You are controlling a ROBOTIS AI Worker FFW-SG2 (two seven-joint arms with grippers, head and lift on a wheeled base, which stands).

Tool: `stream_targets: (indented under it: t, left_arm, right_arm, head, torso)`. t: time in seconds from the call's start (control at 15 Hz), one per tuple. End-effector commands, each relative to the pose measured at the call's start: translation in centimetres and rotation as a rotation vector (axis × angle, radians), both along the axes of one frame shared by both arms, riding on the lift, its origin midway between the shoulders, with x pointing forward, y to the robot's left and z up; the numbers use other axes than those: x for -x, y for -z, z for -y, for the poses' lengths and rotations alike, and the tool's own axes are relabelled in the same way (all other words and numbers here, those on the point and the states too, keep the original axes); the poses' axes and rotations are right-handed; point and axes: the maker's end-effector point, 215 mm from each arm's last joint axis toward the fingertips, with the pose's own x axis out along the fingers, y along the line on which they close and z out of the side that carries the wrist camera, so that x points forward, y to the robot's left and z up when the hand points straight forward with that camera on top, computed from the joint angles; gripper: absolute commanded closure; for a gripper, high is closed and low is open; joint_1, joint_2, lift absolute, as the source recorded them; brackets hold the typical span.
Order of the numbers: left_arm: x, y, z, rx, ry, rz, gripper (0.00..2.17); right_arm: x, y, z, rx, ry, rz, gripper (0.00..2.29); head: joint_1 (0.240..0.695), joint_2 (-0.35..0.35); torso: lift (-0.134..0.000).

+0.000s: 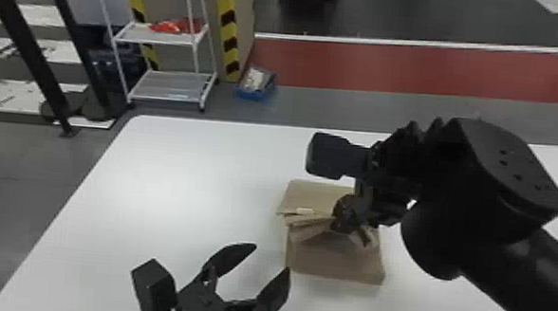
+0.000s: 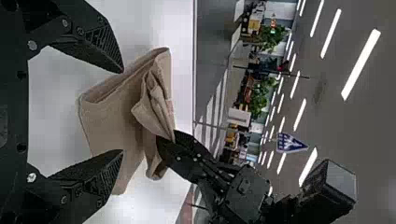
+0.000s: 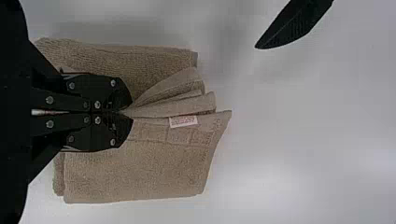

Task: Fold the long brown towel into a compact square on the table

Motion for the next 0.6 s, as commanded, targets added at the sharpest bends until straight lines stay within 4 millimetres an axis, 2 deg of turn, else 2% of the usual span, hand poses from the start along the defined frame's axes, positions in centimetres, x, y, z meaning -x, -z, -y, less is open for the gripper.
stream_targets:
  t: [0.0, 0.07, 0.13, 0.2, 0.53]
  left_arm:
    - [-1.4, 0.9, 1.4, -0.009, 0.013, 0.009, 0.48]
    - [-1.9, 1.0, 2.0, -0.027, 0.011, 0.027, 1.16]
    - [-2.2, 1.3, 1.9, -0.03, -0.007, 0.02, 1.73]
    - [-2.4, 1.3, 2.0, -0.036, -0.014, 0.021, 2.11]
    - [-2.1, 2.4, 3.9, -0.049, 0.023, 0.003, 2.15]
  right_arm:
    - [0.1, 0.0, 0.1, -0.012, 0.011, -0.002, 1.54]
    - [0.1, -0.1, 0.1, -0.019, 0.013, 0.001, 1.54]
    - [0.2, -0.3, -0.1, -0.024, 0.011, 0.003, 1.54]
    - [0.2, -0.2, 0.0, -0.025, 0.014, 0.003, 1.54]
    - [0.4, -0.2, 0.0, -0.033, 0.019, 0.002, 1.54]
  head:
    - [0.695, 0.093]
    - [0.695, 0.087]
    - [0.695, 0.076]
    - [0.695, 0.072]
    - [0.695, 0.053]
  torso:
    - [-0.123]
    - [-0.123]
    - [-0.123]
    - [-0.123]
    - [-0.123]
